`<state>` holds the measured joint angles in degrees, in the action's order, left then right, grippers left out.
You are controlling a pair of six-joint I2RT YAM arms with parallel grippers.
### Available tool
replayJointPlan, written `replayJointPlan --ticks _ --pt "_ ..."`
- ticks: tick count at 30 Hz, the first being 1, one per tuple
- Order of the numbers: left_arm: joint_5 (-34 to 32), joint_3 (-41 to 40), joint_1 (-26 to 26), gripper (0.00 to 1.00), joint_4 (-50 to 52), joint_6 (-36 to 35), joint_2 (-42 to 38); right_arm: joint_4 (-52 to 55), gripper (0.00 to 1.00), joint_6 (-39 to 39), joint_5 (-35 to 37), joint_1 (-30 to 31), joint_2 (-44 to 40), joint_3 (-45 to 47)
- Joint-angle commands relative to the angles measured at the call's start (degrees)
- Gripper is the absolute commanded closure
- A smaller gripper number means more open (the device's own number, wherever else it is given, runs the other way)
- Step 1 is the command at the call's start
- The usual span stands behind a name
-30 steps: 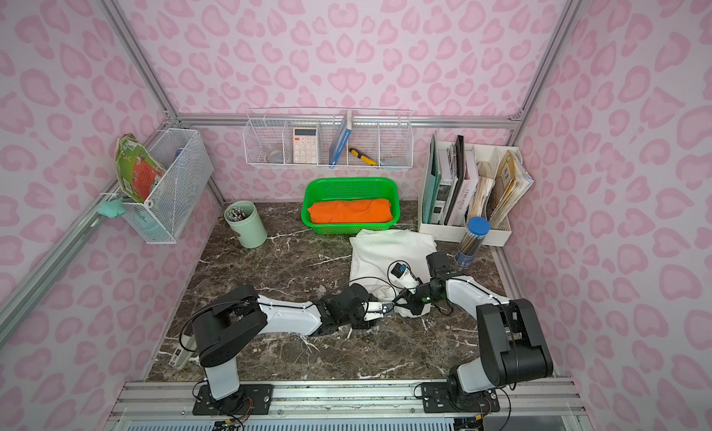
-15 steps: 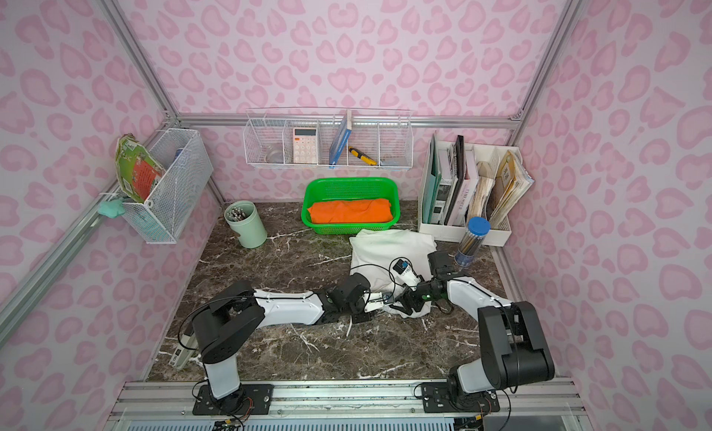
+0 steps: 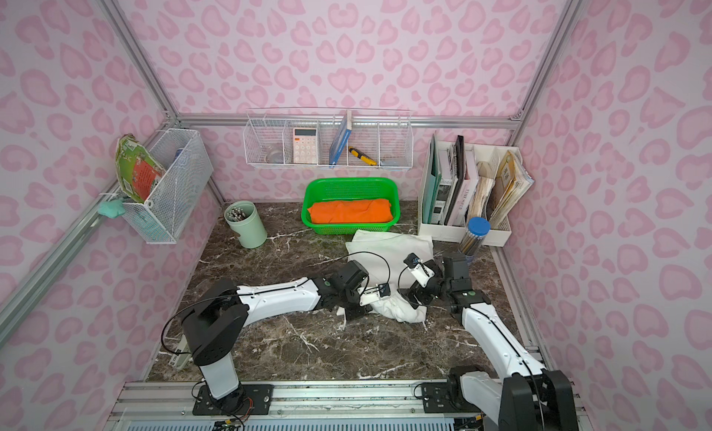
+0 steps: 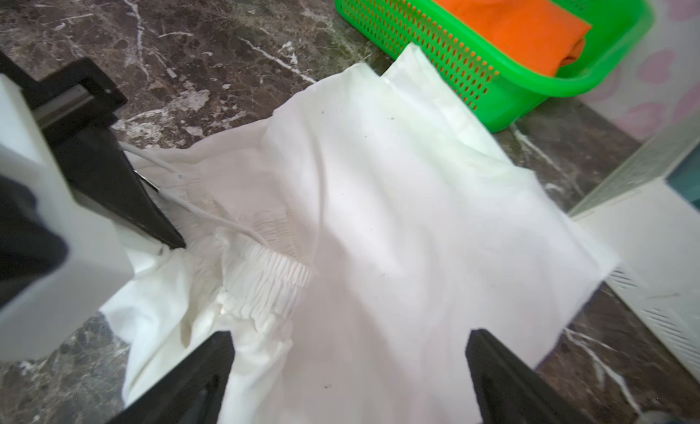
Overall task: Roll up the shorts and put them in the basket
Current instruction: Roll the shorts at the center of the board.
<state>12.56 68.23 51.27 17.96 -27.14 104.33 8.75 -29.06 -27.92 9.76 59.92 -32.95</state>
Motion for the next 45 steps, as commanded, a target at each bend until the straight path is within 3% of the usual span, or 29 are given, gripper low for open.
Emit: replayJointPlan --ticks 1,9,19,30,39,45 --pt "7.64 4.84 -1.16 0.78 13.34 0.21 -0.5 -2.31 0.01 -2.77 5.49 0.99 -4.21 0.89" --pt "15.38 18.98 -2.05 0.78 31.39 -2.95 3.42 2.58 0.01 -11.54 19.11 11.33 -12.9 3.09" --pt "18.53 23.36 -2.58 0.8 36.4 -2.25 10.45 5.76 0.01 -15.72 19.18 15.65 -24.09 5.04" --pt "25.95 37.74 -4.72 0.84 49.14 -3.62 25.17 15.19 0.01 -15.76 28.59 36.31 -18.03 4.17" --pt "30.13 39.76 -7.56 0.83 51.78 -4.6 31.18 14.96 0.01 -11.44 31.8 45.89 -13.64 6.36" --pt "29.34 42.93 -8.1 0.82 53.35 -4.57 35.3 13.13 0.01 -9.11 32.36 46.94 -12.14 8.77"
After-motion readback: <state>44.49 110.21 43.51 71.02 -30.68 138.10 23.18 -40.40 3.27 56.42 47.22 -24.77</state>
